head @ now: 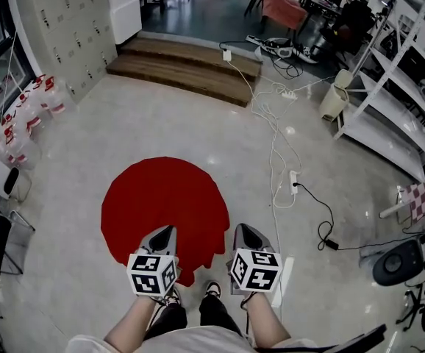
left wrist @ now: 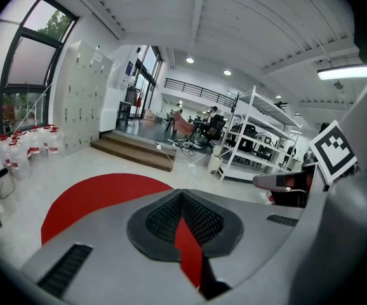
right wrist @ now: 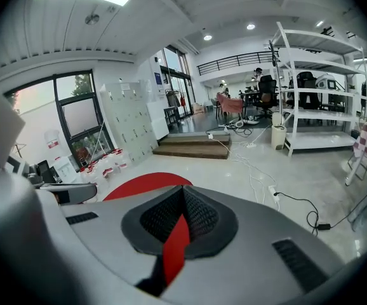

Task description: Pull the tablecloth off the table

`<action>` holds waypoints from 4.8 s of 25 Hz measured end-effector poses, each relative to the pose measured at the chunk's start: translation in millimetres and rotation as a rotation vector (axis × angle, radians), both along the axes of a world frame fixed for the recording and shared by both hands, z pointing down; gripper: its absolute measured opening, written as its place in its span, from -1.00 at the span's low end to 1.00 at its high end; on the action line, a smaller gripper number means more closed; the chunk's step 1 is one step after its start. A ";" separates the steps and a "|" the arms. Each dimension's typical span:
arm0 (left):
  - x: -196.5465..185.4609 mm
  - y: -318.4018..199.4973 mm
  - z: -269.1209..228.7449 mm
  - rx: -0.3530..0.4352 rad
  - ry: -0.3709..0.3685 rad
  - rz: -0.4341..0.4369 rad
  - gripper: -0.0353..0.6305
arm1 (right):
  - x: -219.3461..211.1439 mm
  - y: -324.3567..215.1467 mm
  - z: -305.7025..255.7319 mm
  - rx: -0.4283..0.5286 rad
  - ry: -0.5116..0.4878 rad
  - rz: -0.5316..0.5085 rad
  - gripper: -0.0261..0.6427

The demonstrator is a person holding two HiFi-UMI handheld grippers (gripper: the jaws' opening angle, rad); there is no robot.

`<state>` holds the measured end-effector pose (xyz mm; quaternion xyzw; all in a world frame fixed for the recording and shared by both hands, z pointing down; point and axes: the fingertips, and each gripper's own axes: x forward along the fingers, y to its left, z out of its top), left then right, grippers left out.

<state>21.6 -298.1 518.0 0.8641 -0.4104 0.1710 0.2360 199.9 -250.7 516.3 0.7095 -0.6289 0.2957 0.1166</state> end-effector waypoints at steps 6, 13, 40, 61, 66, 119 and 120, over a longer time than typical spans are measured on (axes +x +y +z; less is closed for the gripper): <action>10.5 14.0 30.5 -0.072 -0.041 0.034 -0.84 | 15.4 19.7 31.9 -0.059 -0.038 0.050 -0.85; 36.7 31.2 68.6 -0.139 -0.085 0.096 -0.84 | 24.7 39.6 71.8 -0.121 -0.082 0.071 -0.85; 13.4 53.0 139.8 -0.217 -0.213 0.042 -0.84 | -4.6 45.9 156.5 -0.193 -0.169 -0.230 -0.47; -3.8 42.7 158.3 -0.241 -0.253 -0.033 -0.84 | -48.9 34.4 222.6 -0.224 -0.097 -0.833 -0.03; -9.3 38.5 155.9 -0.246 -0.262 -0.063 -0.84 | -61.0 29.6 244.2 -0.257 -0.029 -0.985 -0.01; -82.0 45.1 81.3 -0.227 0.011 -0.192 -0.84 | -88.2 -17.6 65.6 -0.100 0.080 -0.749 -0.84; -83.2 44.7 80.7 -0.227 0.008 -0.184 -0.84 | -89.9 -20.7 61.7 -0.096 0.078 -0.745 -0.84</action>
